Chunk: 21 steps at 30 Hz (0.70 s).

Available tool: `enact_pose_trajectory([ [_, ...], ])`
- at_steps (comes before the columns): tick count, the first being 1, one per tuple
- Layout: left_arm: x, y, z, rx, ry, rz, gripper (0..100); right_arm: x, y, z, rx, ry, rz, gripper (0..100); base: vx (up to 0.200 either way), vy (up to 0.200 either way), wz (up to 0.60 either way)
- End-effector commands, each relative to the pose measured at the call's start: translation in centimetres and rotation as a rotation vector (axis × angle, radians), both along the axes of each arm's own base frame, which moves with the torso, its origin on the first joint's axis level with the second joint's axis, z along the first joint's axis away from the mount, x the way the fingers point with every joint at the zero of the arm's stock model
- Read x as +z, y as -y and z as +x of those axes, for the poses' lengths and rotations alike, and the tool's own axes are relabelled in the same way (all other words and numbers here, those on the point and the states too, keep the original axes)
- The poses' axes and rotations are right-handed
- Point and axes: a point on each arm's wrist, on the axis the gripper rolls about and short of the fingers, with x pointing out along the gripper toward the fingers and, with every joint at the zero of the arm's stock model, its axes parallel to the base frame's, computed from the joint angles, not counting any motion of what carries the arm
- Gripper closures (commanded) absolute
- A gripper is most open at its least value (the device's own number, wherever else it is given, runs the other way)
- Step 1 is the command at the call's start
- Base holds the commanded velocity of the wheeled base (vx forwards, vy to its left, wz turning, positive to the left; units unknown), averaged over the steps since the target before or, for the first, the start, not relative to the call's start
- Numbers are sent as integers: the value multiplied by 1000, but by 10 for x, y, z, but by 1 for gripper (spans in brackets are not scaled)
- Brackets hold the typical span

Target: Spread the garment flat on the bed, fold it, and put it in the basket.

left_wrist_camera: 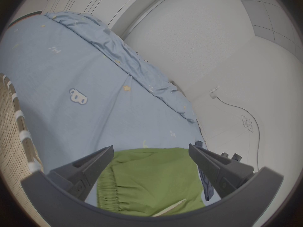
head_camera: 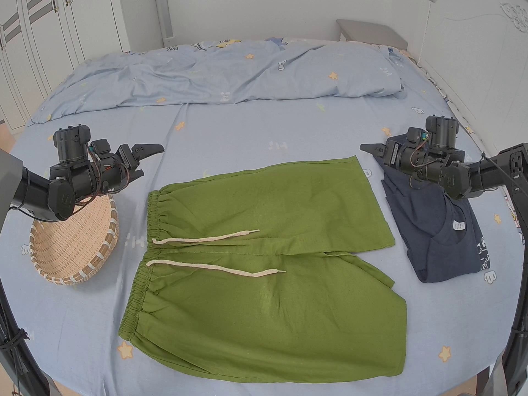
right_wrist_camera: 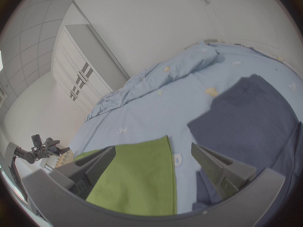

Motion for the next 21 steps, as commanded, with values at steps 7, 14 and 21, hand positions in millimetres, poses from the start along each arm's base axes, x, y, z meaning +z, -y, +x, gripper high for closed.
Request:
enact_pose_trajectory([
  [7, -15, 61, -35, -154, -101, -12, 0, -5, 23, -101, -37, -225, 30, 0, 0, 0, 0],
  [14, -46, 72, -85, -211, -247, -7, 0, -33, 28, -177, 40, -402, 71, 0, 0, 0, 0],
  [21, -67, 68, -147, -231, -329, -1, 0, -50, 26, -228, 123, -517, 120, 0, 0, 0, 0],
])
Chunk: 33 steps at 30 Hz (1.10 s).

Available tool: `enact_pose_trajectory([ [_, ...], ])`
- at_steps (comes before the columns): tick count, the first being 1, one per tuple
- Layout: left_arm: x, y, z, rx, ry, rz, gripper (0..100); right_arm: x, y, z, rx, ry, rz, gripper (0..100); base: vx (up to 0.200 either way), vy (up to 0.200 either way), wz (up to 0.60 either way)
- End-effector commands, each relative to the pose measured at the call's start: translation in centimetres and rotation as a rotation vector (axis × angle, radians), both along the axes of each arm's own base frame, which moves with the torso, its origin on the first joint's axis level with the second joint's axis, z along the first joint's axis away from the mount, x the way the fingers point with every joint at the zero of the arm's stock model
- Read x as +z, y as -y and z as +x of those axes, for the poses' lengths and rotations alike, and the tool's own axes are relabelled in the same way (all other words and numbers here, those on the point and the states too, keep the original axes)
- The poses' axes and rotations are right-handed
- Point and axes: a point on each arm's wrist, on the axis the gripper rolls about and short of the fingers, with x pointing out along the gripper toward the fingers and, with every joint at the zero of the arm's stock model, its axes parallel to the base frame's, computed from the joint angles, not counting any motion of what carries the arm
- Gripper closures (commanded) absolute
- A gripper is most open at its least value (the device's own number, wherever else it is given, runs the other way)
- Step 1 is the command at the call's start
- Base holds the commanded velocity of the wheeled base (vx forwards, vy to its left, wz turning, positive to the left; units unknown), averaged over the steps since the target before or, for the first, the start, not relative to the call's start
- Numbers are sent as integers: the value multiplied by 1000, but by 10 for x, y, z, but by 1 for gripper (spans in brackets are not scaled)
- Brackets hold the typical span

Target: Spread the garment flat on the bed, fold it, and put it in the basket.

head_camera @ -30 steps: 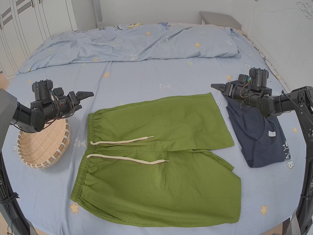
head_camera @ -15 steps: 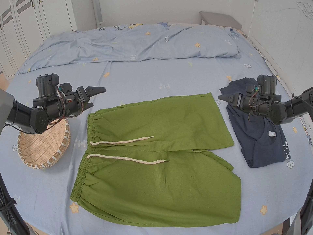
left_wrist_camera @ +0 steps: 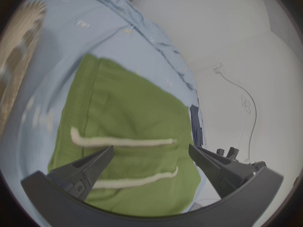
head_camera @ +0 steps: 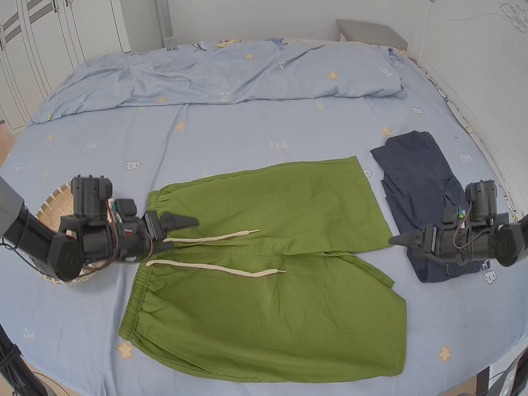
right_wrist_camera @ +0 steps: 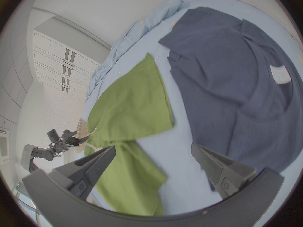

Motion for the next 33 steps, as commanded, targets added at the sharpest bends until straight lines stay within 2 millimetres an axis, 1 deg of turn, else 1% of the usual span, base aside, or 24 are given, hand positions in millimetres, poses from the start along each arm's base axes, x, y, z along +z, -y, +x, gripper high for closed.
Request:
enact_pose_trajectory([
  [1, -14, 6, -70, -60, -63, 8, 0, 0, -1, -68, 67, -64, 73, 0, 0, 0, 0],
  [2, -14, 6, -70, -60, -63, 8, 0, 0, -1, -68, 67, -64, 73, 0, 0, 0, 0],
  [3, -24, 6, -81, -67, -72, 10, 0, -7, -8, -77, 103, -102, 77, 0, 0, 0, 0],
  [4, -26, 6, -83, -69, -66, 9, 0, -9, -10, -79, 113, -116, 77, 0, 0, 0, 0],
  [6, -26, 5, -84, -67, -48, 5, 0, -12, -12, -81, 118, -131, 78, 0, 0, 0, 0],
  [8, -23, 5, -84, -67, 9, -8, 0, -18, -17, -86, 144, -165, 79, 0, 0, 0, 0],
  [11, -22, 6, -84, -68, 32, -12, 0, -26, -25, -86, 181, -209, 78, 0, 0, 0, 0],
  [14, -22, 7, -82, -73, 36, -11, 0, -39, -35, -84, 219, -267, 68, 0, 0, 0, 0],
  [19, -21, 5, -78, -61, 47, -12, 0, -52, -42, -78, 250, -315, 68, 0, 0, 0, 0],
  [22, -20, 6, -78, -63, 51, -14, 0, -52, -45, -73, 267, -312, 92, 0, 0, 0, 0],
  [27, -21, 7, -77, -68, 48, -11, 0, -44, -44, -61, 249, -299, 157, 0, 0, 0, 0],
  [31, -28, 8, -77, -75, 21, -4, 0, -39, -35, -48, 206, -248, 198, 0, 0, 0, 0],
  [32, -30, 8, -78, -79, 10, -3, 0, -39, -35, -48, 206, -248, 198, 0, 0, 0, 0],
  [33, -31, 8, -78, -79, 7, -3, 0, -42, -33, -43, 194, -240, 203, 0, 0, 0, 0],
])
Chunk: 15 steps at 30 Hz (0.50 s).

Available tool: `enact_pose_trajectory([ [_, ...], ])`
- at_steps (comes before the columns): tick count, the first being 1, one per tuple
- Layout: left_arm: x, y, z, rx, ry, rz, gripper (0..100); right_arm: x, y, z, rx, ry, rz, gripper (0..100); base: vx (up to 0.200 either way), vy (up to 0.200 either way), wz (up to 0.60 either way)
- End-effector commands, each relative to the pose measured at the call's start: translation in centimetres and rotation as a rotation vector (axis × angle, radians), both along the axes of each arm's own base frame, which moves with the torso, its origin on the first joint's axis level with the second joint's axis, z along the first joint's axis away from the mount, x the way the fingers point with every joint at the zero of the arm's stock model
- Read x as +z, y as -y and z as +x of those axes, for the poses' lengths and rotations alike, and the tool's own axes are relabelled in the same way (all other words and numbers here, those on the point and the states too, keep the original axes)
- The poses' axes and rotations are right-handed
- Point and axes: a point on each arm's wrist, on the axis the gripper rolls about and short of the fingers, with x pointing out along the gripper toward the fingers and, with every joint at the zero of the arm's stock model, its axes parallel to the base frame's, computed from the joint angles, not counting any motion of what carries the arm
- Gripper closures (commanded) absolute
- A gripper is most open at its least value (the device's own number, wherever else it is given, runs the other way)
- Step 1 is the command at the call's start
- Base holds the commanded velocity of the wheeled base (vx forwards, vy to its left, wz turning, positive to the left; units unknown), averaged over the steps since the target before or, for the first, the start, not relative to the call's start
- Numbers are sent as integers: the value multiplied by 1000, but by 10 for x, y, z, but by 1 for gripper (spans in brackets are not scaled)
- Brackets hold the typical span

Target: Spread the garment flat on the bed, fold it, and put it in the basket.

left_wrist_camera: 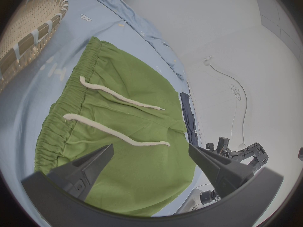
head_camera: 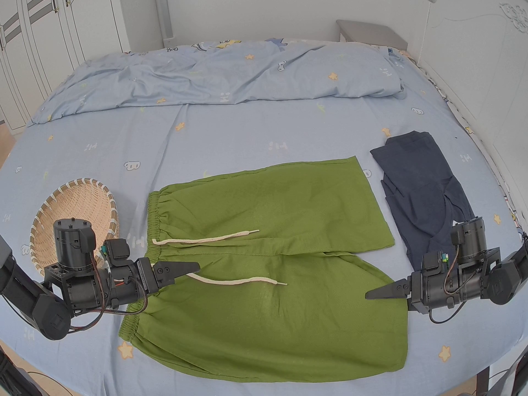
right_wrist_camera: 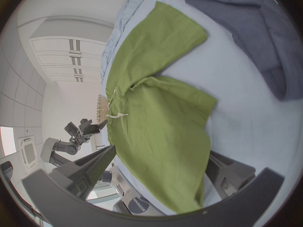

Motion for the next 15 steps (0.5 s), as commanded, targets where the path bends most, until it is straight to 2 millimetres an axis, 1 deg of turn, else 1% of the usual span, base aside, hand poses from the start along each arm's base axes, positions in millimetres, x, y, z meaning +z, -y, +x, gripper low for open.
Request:
enact_pose_trajectory([
  [1, -13, 1, 0, -14, -54, 10, 0, -10, 8, 14, -47, 7, 12, 0, 0, 0, 0],
  [4, -19, 2, 1, -26, -76, 10, 0, -12, 14, 21, -84, 44, 25, 0, 0, 0, 0],
  [7, -19, 2, 1, -27, -73, 9, 0, -13, 22, 25, -133, 75, 47, 0, 0, 0, 0],
  [11, -19, 1, 1, -24, -67, 9, 0, -11, 31, 28, -177, 116, 62, 0, 0, 0, 0],
  [12, -19, 1, 1, -25, -68, 8, 0, -10, 36, 28, -202, 126, 68, 0, 0, 0, 0],
  [14, -19, 1, 1, -25, -70, 8, 0, -10, 37, 28, -207, 128, 68, 0, 0, 0, 0],
  [15, -20, 1, 1, -25, -73, 9, 0, -7, 49, 28, -251, 158, 73, 0, 0, 0, 0],
])
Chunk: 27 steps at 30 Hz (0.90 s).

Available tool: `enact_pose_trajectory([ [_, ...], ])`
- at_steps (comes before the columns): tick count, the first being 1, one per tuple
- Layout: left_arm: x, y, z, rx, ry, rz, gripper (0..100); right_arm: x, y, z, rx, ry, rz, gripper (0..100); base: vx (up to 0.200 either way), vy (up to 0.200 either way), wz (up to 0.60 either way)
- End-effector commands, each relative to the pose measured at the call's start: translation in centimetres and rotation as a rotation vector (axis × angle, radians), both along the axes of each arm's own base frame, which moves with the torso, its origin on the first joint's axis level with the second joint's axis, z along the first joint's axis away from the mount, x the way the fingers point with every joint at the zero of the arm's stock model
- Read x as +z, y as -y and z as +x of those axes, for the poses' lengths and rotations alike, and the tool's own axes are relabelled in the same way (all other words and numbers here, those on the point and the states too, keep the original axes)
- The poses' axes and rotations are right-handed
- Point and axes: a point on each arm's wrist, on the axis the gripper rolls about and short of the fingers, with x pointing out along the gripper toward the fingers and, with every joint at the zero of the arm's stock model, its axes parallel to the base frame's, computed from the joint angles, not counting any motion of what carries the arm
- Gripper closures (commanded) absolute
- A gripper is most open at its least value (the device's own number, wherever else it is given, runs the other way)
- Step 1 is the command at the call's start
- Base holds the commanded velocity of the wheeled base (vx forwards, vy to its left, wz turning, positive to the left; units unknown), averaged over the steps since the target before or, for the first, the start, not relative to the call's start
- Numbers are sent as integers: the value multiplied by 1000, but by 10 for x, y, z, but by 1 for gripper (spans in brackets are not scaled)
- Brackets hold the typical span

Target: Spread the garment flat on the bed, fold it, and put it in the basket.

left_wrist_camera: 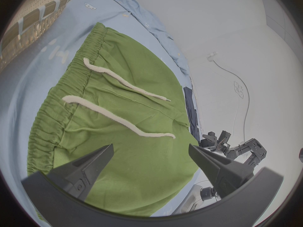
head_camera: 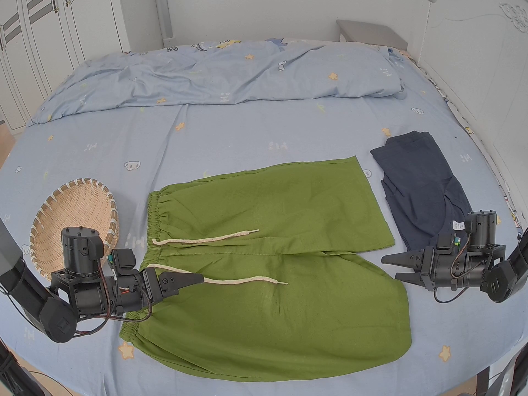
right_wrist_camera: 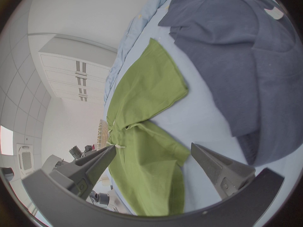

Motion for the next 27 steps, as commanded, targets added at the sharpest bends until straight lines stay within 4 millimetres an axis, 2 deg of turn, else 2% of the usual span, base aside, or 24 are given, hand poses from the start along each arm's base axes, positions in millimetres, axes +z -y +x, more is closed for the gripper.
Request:
enact_pose_trajectory([
  [1, -4, 0, 0, 1, -16, 3, 0, -4, 17, 0, -65, 2, 5, 0, 0, 0, 0],
  [6, -7, 0, 1, -1, -29, 7, 0, 7, 35, 0, -141, 65, 33, 0, 0, 0, 0],
  [11, -7, 0, 1, -2, -28, 8, 0, 4, 26, -5, -129, 1, 57, 0, 0, 0, 0],
  [12, -7, 1, 0, -3, -27, 6, 0, 3, 15, -7, -92, -32, 57, 0, 0, 0, 0],
  [14, -7, 1, 0, -3, -26, 6, 0, 1, 8, -8, -69, -69, 53, 0, 0, 0, 0],
  [20, -6, 1, 1, -3, -24, 6, 0, 0, 0, -8, -39, -125, 47, 0, 0, 0, 0],
  [27, -7, 1, 1, -3, -26, 6, 0, -5, -7, 3, -17, -136, 49, 0, 0, 0, 0],
])
